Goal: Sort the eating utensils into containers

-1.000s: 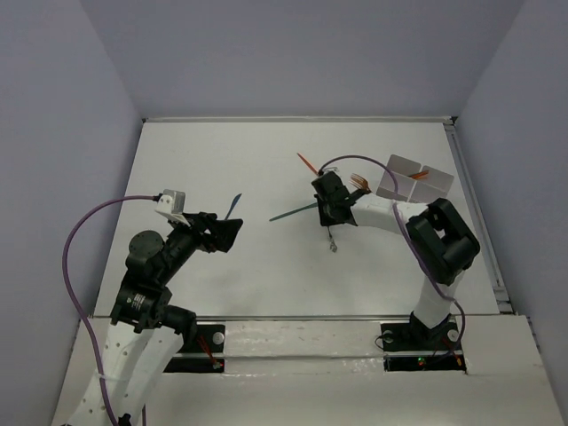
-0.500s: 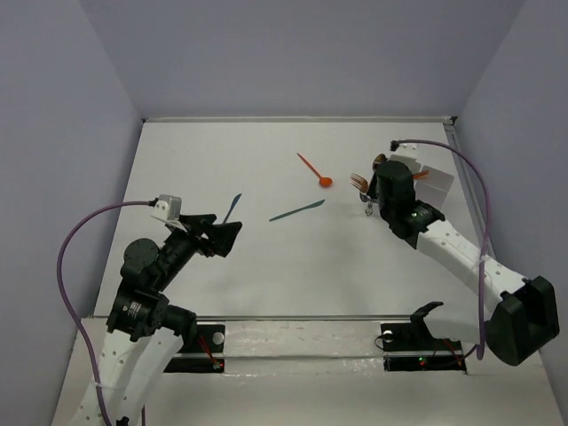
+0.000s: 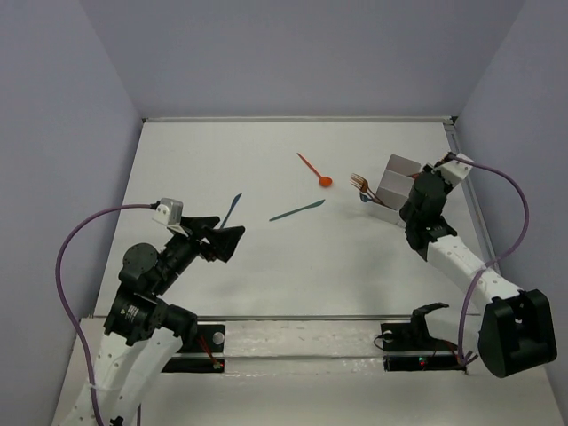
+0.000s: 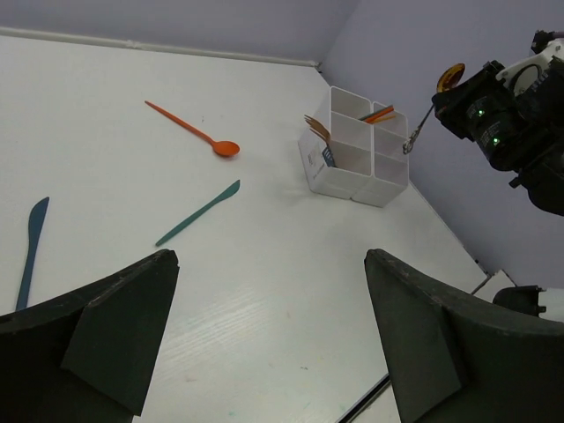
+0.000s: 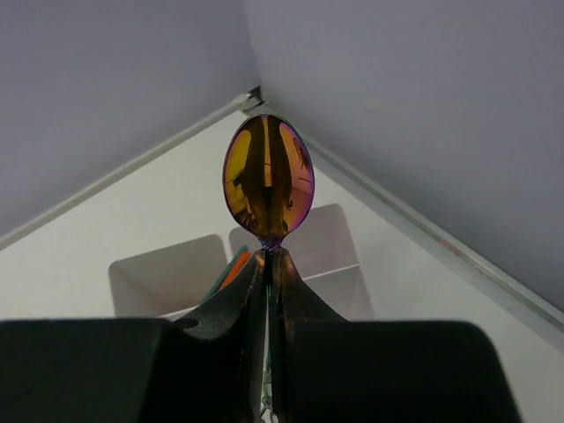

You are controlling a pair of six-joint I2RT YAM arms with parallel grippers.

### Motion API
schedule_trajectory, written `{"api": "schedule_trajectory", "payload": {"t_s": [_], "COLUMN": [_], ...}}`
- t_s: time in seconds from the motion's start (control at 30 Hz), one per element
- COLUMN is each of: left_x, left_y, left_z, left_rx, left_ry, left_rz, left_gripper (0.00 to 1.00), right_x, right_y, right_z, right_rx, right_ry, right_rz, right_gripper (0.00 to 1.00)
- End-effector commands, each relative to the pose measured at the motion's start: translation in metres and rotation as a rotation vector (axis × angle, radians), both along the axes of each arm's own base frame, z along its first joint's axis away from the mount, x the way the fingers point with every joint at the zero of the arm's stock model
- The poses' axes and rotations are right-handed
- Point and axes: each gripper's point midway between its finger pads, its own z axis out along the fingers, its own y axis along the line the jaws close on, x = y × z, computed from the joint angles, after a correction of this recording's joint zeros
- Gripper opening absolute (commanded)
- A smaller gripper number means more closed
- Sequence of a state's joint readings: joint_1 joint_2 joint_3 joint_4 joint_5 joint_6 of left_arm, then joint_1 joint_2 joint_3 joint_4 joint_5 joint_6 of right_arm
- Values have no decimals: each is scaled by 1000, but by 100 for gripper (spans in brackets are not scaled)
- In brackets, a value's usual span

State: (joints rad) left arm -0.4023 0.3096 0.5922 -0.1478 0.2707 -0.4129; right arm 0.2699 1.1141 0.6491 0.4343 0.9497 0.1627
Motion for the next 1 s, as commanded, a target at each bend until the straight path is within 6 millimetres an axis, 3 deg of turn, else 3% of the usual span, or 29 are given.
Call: {"api": "schedule_trajectory", "payload": {"t_s": [0.0,0.2,0.33,0.53,0.73,0.97], "left_x": [-8,-8,-7,-5,-3,-2], "left_y": [-1,-2,-3,-4,-4,-5], "left_z": [27,26,25,21,20,18], "left_rx": [-27,-23,-21,-16,-11,-7], "left_ry": [-84,-82,-74,-61,-54,-49], "left_rz": [-18,-21,-23,-26,-22,-22], "left_gripper": [99,99,99,99,99,99], "right_x": [-9,-5,10,27,34,45], "right_y": [-42,-67,-74,-73,-71,-69], "right_z": [19,8,-3,-4,-27,-23], "right_rx": [19,16,0,-49,-56,-70], "right_ry": [-145,-171,-150,-141,-110,-109], "right_rz": [-201,-252,-254,-241,-224,-207], "right_gripper": [7,7,7,7,7,7]}}
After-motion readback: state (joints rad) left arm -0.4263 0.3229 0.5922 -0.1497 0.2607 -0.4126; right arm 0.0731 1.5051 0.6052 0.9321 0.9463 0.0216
